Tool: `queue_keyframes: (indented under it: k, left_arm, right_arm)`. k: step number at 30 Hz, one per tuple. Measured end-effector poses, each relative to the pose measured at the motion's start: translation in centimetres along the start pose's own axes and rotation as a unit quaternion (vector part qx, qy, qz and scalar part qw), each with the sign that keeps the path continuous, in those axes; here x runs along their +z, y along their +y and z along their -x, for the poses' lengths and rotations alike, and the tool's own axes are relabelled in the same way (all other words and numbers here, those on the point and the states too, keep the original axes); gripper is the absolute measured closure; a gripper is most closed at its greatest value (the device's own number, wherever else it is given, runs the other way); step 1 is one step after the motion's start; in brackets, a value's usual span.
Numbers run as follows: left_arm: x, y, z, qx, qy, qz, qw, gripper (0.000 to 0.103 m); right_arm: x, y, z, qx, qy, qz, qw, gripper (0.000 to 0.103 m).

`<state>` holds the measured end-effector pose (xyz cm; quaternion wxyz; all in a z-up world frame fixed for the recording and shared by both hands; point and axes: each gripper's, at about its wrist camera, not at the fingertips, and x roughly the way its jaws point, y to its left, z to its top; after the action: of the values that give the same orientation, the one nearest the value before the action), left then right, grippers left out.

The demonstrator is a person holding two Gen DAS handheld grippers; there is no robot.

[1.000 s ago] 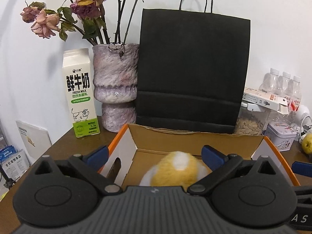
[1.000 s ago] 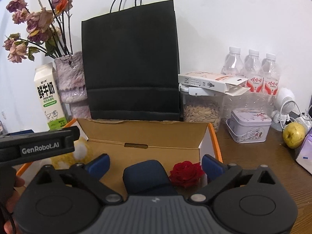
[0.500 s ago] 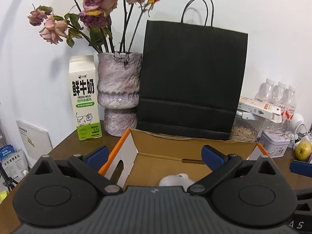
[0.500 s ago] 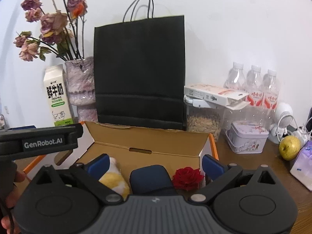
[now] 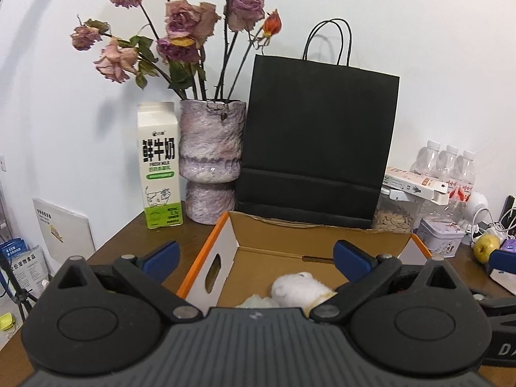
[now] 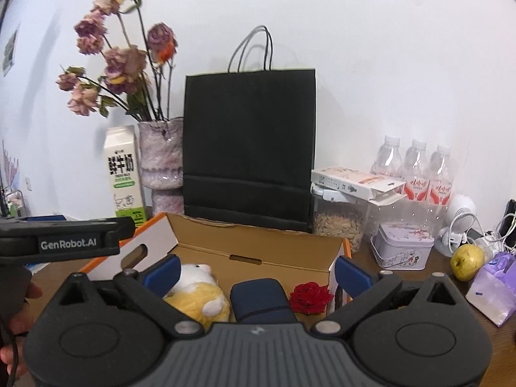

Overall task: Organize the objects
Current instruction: 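Open the right gripper to drop the zip case while the left gripper releases the plush in the box, then lift both grippers out of the box and back over the table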

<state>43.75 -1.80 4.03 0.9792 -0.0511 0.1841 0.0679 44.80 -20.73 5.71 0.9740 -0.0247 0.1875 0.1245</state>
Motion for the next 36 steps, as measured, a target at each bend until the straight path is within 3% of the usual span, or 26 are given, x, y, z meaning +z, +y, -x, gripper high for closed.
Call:
queue_keyframes:
  k: [17, 36]
  left_arm:
    - [-2.5, 1.9, 7.8, -0.003, -0.003, 0.0, 1.0, 0.0]
    - [-7.1, 4.0, 13.2, 0.0, 0.03, -0.008, 0.9995, 0.0]
  right_arm:
    - [-3.1, 1.7, 9.1, 0.021, -0.039, 0.014, 0.999, 0.0]
    - [-8.7, 1.5, 16.7, 0.009, -0.037, 0.023, 0.999, 0.0]
